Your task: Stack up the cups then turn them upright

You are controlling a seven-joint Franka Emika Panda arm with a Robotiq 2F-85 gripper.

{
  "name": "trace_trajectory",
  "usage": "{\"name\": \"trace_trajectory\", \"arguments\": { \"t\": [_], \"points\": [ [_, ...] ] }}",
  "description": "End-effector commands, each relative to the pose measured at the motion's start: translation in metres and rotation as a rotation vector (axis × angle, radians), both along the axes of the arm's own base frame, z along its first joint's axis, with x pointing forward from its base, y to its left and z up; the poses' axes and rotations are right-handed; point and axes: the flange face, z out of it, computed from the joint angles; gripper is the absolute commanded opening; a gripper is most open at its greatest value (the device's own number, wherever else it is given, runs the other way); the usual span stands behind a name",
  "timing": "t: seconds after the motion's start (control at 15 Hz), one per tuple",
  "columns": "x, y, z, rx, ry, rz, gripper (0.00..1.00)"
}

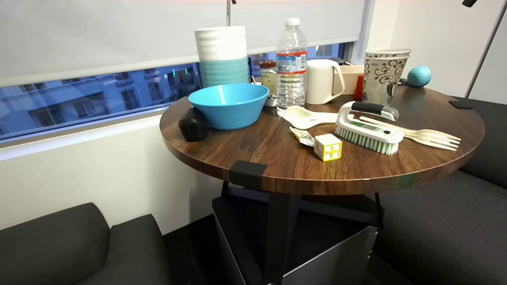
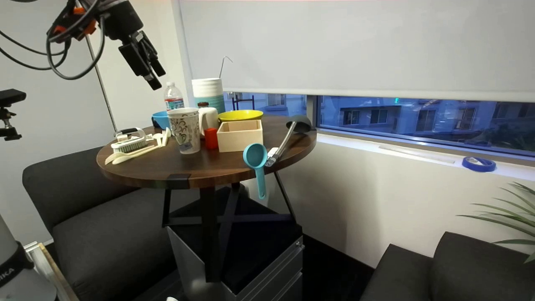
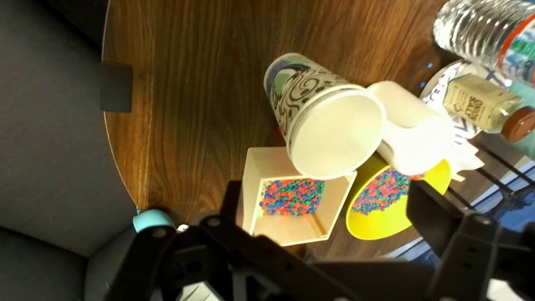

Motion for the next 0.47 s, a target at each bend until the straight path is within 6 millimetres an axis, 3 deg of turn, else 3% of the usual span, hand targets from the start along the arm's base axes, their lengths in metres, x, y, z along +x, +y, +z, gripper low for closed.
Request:
{"name": "trace_trajectory", "arguments": {
  "t": [0.0, 0.4],
  "points": [
    [-0.0038, 0.0051, 0.0097, 0.044, 0.054, 0.071, 1.0],
    [-0.0036, 0.0039, 0.0054, 0.025, 0.048, 0.057, 1.0]
  ]
}}
